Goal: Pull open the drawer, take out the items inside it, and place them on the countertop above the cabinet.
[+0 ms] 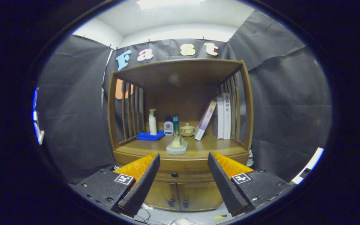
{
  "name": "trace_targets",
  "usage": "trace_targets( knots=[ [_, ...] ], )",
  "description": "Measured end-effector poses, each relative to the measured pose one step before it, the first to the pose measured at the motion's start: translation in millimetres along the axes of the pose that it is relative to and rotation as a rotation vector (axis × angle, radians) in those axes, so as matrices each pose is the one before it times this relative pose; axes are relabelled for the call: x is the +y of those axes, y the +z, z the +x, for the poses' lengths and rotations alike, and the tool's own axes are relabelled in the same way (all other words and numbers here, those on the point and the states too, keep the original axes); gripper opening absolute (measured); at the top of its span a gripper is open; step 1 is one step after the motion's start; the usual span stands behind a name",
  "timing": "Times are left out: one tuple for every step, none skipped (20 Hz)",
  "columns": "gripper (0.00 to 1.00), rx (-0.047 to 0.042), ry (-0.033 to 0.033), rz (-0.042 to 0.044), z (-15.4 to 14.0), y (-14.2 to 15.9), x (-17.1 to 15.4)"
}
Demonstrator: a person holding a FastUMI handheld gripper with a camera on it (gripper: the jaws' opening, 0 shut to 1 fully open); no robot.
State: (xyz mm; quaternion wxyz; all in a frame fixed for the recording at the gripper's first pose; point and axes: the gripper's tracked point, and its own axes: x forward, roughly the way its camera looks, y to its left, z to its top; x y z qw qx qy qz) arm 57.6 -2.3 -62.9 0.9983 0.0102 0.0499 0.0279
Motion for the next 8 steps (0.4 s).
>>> trace_targets(
  knots=[
    [0.99, -0.00307, 0.00782, 0.01247, -5.27, 6.01, -0.96],
    [0.99, -0.00800, -0.00660, -0.00105, -4.95, 5.75, -5.80],
    [0.99, -0.01289, -0.00935, -0.00401, -3.62, 6.50, -4.11],
    [0.99, -0.00942, -0.00936, -0.00669, -3.63, 5.07, -2.62],
    [0.99, -0.00307, -0.00556, -0.00385, -3.21, 3.39, -1.85],
    [0.99, -0.00477, 0.00205, -0.00236, -2.97, 2.64, 0.37],
    [0.99, -0.00481, 0.00464, 0.00067, -3.10, 3.47, 0.57],
    [0.99, -0.00469, -0.00115, 0.00091, -2.41, 2.89, -1.46]
  ],
)
